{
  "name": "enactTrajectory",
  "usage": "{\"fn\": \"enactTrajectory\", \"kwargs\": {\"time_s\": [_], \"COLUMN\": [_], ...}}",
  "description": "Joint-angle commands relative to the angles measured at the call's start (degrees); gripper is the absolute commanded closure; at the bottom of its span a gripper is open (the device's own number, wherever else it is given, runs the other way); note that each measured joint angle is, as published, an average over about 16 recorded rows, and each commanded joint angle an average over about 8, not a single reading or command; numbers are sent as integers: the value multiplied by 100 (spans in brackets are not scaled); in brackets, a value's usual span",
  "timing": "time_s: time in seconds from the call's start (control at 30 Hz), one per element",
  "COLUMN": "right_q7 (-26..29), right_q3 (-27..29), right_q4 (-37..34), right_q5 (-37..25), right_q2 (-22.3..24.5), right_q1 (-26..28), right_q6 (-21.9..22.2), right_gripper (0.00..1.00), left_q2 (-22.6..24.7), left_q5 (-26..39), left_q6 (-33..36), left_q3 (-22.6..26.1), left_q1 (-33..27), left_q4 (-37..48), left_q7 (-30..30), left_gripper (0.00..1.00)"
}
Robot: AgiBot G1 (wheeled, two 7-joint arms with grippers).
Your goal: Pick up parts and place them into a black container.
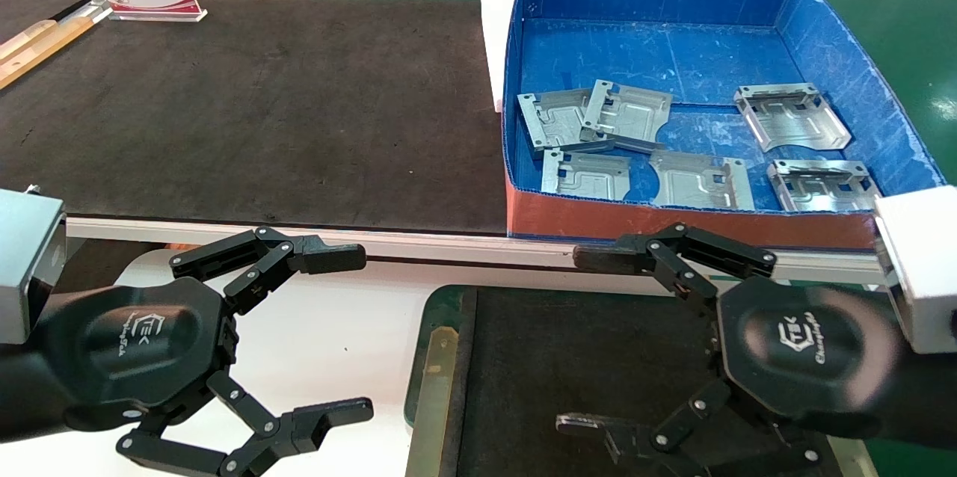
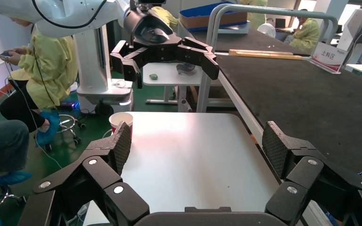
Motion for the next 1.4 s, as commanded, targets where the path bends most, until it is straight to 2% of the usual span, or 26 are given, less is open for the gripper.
{"fn": "enactTrajectory", "kwargs": {"time_s": [0.03, 0.67, 0.93, 1.13, 1.4], "right_q7": [0, 20, 71, -134, -828], "right_q3": [0, 7, 74, -34, -370], "right_q4": [0, 16, -48, -783, -2640], "right_q5": [0, 8, -184, -702, -1656], "right_q2": [0, 1, 32, -165, -748], "right_q1": [0, 14, 262, 905, 2153], "right_q6": [0, 23, 405, 587, 719], "right_gripper": [0, 0, 0, 0, 0], "left_q2": [0, 0, 0, 0, 0], "left_q5": [0, 0, 0, 0, 0], "left_q6": [0, 0, 0, 0, 0], "left_q3": [0, 0, 0, 0, 0], "left_q1": [0, 0, 0, 0, 0], "left_q4": [0, 0, 0, 0, 1], "left_q7": [0, 0, 0, 0, 0], "left_gripper": [0, 0, 0, 0, 0]}}
